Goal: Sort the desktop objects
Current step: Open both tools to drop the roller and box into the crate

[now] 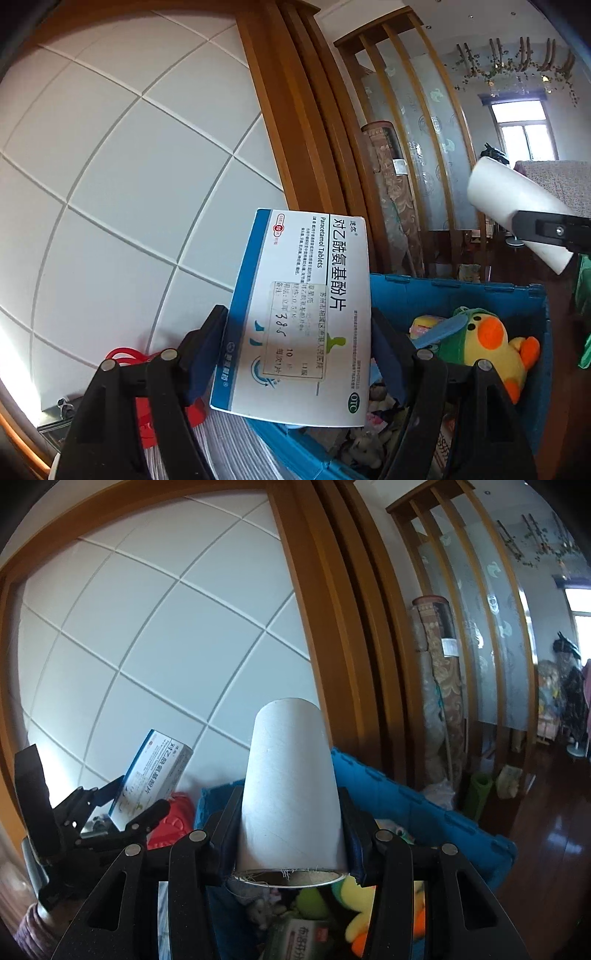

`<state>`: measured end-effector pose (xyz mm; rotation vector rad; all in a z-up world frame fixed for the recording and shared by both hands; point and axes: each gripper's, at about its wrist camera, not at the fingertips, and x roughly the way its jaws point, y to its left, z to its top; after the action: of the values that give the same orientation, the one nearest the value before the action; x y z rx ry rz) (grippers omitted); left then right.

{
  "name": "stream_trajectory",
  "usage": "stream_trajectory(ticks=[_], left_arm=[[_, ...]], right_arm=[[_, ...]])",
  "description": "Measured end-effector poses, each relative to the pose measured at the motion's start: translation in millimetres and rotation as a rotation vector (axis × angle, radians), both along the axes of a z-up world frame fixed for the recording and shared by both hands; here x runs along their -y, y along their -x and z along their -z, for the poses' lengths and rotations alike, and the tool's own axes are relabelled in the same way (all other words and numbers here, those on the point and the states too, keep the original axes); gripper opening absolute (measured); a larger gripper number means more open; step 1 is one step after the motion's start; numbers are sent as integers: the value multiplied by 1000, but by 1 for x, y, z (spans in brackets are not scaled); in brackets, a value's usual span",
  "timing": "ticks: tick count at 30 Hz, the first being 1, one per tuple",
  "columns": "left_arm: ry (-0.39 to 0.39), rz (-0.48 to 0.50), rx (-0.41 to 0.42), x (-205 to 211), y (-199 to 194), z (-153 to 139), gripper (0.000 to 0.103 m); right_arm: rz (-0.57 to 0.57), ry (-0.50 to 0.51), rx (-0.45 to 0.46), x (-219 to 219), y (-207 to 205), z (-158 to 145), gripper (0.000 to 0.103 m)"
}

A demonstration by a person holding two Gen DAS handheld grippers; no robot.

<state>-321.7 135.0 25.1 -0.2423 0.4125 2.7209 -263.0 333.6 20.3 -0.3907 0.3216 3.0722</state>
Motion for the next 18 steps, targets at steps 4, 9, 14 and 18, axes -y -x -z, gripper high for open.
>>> stream_trajectory(ticks=[4, 9, 14, 18], left_arm=[[27, -39, 25, -34, 18, -7, 103], [19, -73, 18, -46, 20, -12, 103], [10, -115, 21, -43, 12, -3, 103], [-15, -143, 12, -31, -5, 5, 103]], right_arm=[[10, -29, 0, -23, 43, -16, 53], [4, -5, -58, -40, 48, -30, 66], [9, -21, -143, -36, 12, -26, 85], [41, -57, -197, -20, -22, -16, 100]])
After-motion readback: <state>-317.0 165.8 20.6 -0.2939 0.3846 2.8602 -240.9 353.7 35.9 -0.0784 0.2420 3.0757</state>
